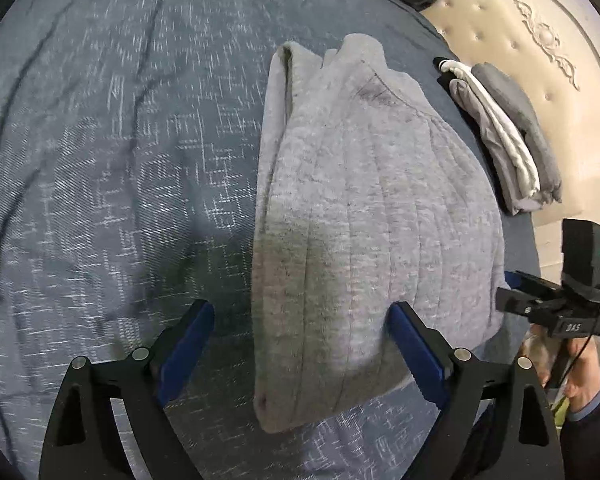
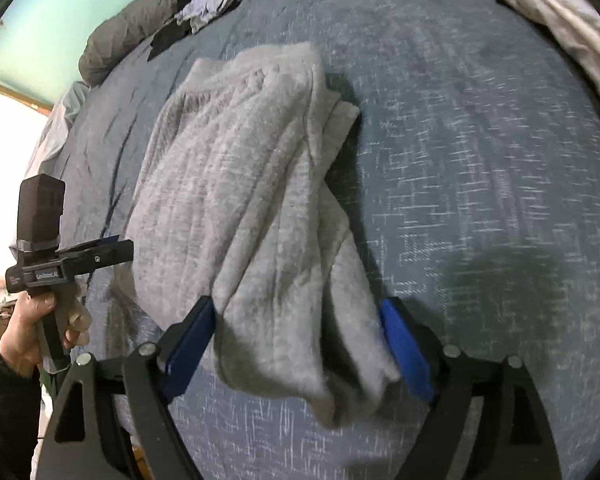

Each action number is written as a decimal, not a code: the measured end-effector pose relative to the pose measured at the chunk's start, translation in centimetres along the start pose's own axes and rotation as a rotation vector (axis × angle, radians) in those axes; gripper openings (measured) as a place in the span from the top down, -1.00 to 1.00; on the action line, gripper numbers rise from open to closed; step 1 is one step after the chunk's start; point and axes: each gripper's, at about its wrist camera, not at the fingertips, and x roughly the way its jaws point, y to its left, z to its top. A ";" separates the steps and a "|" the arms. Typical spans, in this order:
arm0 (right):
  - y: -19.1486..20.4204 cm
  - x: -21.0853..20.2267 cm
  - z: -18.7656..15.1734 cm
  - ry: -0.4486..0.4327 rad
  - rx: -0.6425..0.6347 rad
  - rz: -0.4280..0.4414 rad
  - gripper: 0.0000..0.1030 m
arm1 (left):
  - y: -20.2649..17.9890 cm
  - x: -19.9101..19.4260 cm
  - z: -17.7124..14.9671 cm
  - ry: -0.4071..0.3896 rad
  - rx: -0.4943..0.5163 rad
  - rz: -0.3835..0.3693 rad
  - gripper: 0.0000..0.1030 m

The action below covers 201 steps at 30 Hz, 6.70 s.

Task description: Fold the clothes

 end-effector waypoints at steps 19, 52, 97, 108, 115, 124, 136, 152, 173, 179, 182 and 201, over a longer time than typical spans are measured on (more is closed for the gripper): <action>0.8 3.0 2.2 0.015 -0.044 0.094 -0.10 | -1.5 2.8 1.3 -0.004 0.061 -0.075 -0.51; 1.2 -2.6 3.4 -0.109 -0.105 0.151 0.34 | -5.9 1.1 3.1 -0.094 0.181 -0.076 0.06; -11.7 -31.7 15.1 -0.434 -0.328 -0.176 0.39 | -41.2 0.5 19.1 -0.318 0.465 -0.107 0.06; -20.9 -31.6 16.2 -0.473 -0.346 -0.299 0.39 | -46.0 8.0 19.5 -0.346 0.422 -0.121 0.06; -28.4 -26.1 13.8 -0.410 -0.229 -0.306 0.38 | -45.0 14.3 17.3 -0.249 0.397 -0.149 0.06; -30.4 -28.0 12.6 -0.434 -0.100 -0.324 0.08 | -44.9 13.0 17.1 -0.192 0.326 -0.221 0.05; -28.2 -33.6 9.6 -0.613 0.019 -0.469 -0.02 | -41.9 7.1 16.4 -0.293 0.439 -0.154 -0.39; -29.0 -27.9 12.6 -0.548 0.081 -0.393 0.67 | -45.1 11.7 16.4 -0.243 0.614 0.003 -0.40; -28.7 -24.1 15.1 -0.475 0.095 -0.392 0.68 | -45.3 11.7 14.7 -0.264 0.638 0.039 -0.39; -27.1 -22.9 17.2 -0.430 0.061 -0.400 0.68 | -44.9 11.9 14.5 -0.256 0.631 0.037 -0.39; -27.0 -24.6 16.3 -0.489 0.062 -0.384 0.70 | -45.1 11.7 14.4 -0.256 0.635 0.039 -0.39; -31.2 -28.0 9.1 -0.660 0.194 -0.412 0.73 | -44.7 11.2 13.8 -0.245 0.640 0.089 -0.39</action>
